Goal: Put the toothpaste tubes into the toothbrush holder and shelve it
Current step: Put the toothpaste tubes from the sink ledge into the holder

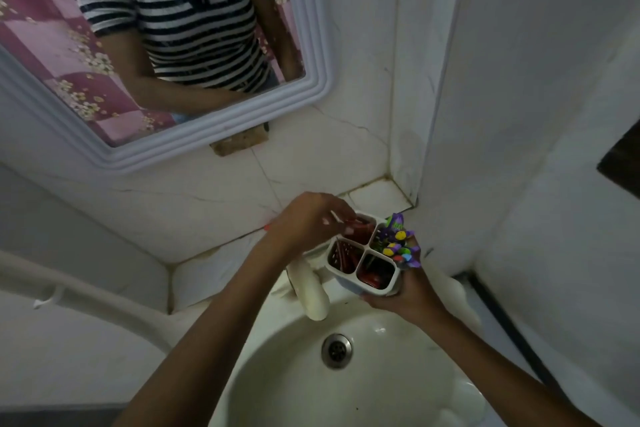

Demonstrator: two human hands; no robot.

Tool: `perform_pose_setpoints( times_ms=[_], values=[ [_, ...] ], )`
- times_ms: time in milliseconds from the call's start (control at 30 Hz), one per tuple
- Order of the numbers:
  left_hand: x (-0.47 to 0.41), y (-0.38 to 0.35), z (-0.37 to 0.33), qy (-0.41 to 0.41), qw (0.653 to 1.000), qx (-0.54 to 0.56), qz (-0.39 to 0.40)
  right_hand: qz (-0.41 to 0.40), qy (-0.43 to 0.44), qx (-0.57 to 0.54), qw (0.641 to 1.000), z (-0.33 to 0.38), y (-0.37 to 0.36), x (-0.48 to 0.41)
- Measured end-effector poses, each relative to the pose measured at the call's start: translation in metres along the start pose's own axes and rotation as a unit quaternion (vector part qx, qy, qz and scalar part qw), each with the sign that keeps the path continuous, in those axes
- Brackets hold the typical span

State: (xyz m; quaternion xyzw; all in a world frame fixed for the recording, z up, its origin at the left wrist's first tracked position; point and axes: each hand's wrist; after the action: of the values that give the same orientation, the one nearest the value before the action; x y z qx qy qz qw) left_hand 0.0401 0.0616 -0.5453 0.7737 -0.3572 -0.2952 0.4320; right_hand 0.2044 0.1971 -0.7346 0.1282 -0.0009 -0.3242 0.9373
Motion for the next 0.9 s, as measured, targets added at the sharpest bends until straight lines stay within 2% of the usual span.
perform_pose_setpoints(
  times_ms=[100, 267, 367, 533, 767, 900],
  values=[
    [-0.016, -0.009, -0.003, -0.031, 0.998, -0.023, -0.058, -0.006, -0.002, 0.0, 1.0, 0.001, 0.001, -0.001],
    [-0.041, -0.001, -0.006, -0.051, 0.997, -0.057, 0.01, -0.012, 0.002, -0.019, 1.0, 0.001, 0.0, -0.006],
    [-0.042, 0.003, 0.0, -0.029, 0.999, -0.011, 0.028, 0.001, 0.003, -0.012, 1.0, 0.0, 0.001, -0.002],
    [-0.036, 0.004, 0.01, 0.038, 0.999, 0.033, -0.021, -0.003, 0.012, -0.002, 1.0, 0.004, 0.002, -0.001],
    [-0.045, -0.011, 0.0, 0.035, 0.998, -0.054, -0.009, 0.018, 0.013, 0.002, 1.0, 0.011, 0.003, -0.003],
    [-0.048, -0.005, -0.006, 0.01, 0.993, -0.111, 0.046, 0.023, -0.005, -0.01, 1.0, 0.015, 0.002, -0.002]
  ],
)
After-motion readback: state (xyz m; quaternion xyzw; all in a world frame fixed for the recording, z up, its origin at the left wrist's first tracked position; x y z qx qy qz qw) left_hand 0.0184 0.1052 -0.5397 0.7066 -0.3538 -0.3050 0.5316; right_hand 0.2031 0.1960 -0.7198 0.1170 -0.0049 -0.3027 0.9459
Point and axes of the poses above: each hand's wrist, its own x-axis away from the middle knuckle, its own y-axis out of the back of the hand, z = x × y, and after that the axes turned 13 degrees about -z, right-handed
